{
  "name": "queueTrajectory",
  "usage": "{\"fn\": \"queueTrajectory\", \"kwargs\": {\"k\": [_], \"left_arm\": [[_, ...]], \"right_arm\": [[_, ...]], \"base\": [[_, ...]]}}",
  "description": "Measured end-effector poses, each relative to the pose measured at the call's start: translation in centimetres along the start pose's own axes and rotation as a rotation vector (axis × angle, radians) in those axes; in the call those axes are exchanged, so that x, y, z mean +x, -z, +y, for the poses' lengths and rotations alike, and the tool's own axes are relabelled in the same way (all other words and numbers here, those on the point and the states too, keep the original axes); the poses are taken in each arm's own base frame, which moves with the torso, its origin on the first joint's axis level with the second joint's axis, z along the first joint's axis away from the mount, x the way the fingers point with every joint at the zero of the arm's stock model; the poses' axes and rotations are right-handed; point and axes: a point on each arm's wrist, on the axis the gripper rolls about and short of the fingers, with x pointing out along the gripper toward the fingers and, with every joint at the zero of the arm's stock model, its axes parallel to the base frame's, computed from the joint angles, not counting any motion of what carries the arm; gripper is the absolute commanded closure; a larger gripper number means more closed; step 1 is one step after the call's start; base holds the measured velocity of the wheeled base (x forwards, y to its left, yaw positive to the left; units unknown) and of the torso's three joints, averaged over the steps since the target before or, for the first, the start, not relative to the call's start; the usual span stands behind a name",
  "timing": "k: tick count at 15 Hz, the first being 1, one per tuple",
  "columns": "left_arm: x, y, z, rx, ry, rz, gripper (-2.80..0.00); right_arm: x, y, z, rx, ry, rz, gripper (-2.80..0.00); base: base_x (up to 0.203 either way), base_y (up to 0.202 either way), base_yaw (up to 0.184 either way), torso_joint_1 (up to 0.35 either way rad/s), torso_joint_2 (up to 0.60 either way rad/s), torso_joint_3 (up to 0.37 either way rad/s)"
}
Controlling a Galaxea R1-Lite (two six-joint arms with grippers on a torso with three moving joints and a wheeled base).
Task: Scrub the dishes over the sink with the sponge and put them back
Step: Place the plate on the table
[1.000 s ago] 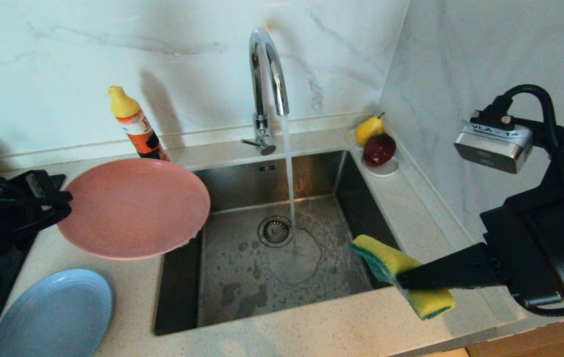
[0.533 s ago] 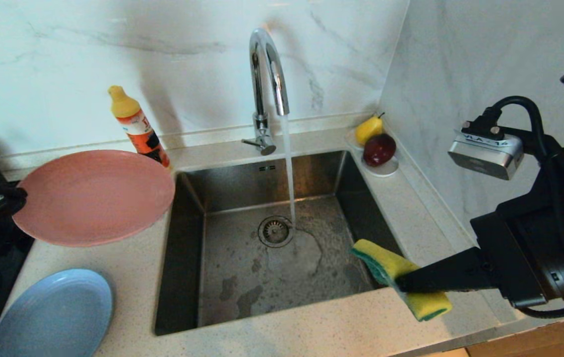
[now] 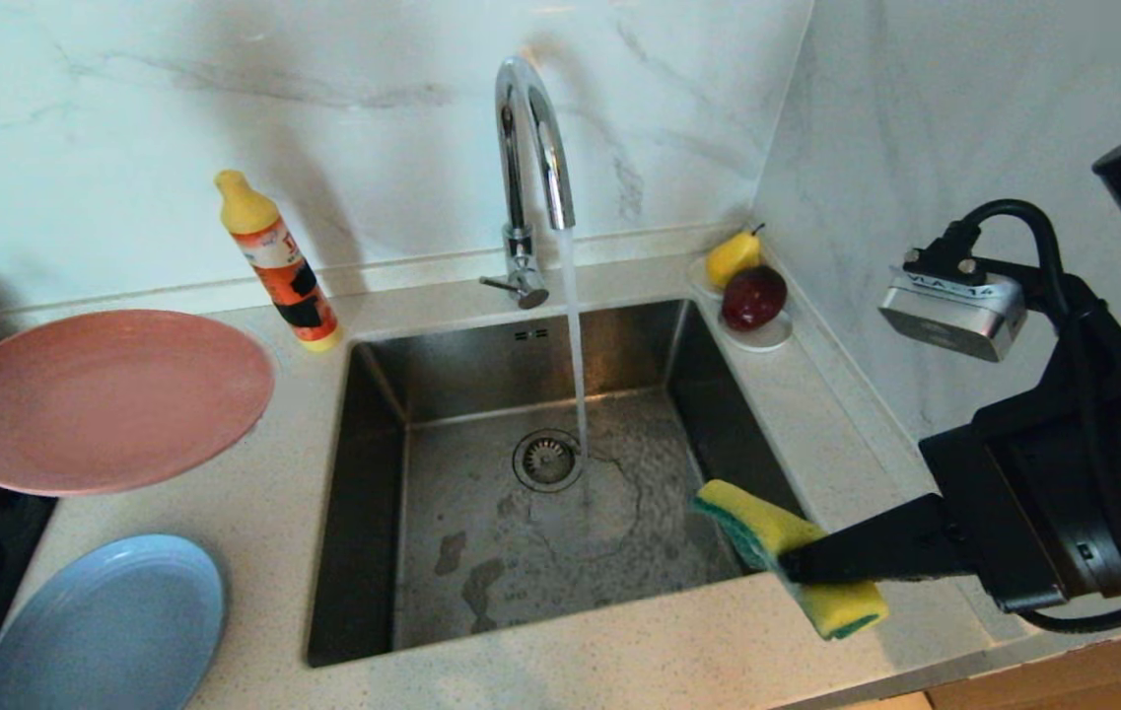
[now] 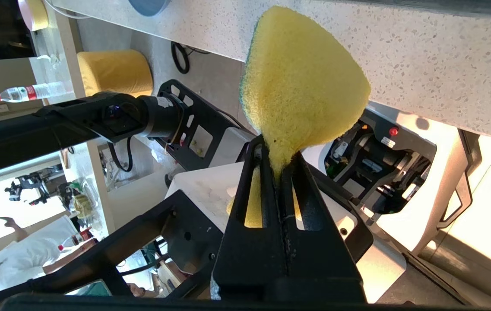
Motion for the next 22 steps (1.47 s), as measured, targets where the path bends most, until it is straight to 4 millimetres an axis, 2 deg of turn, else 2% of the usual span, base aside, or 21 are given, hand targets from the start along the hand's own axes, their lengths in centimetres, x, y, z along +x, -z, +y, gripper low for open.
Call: {"fn": "queueTrajectory", "kwargs": {"k": [8, 12, 22], "left_arm": [[3.8, -2.0, 4.8, -0.102, -0.023, 0.013, 0.0], [5.9, -2.3, 7.2, -0.142, -0.051, 0.047, 0.0], [12.1, -3.2, 10.9, -0.121, -0.029, 0.036, 0.0]], "right_arm": [[0.8, -0.2, -0.1, -0.011, 0.002, 0.019, 0.0], [0.9, -0.2, -0.1, -0.01, 0.004, 0.024, 0.0], [1.2, 0.6, -0.8, -0.027, 0.022, 0.053, 0.0]], "base": [[0.0, 0.0, 0.0, 0.0, 0.0, 0.0], [0.0, 0.0, 0.0, 0.0, 0.0, 0.0], [0.0, 0.0, 0.0, 0.0, 0.0, 0.0]]}}
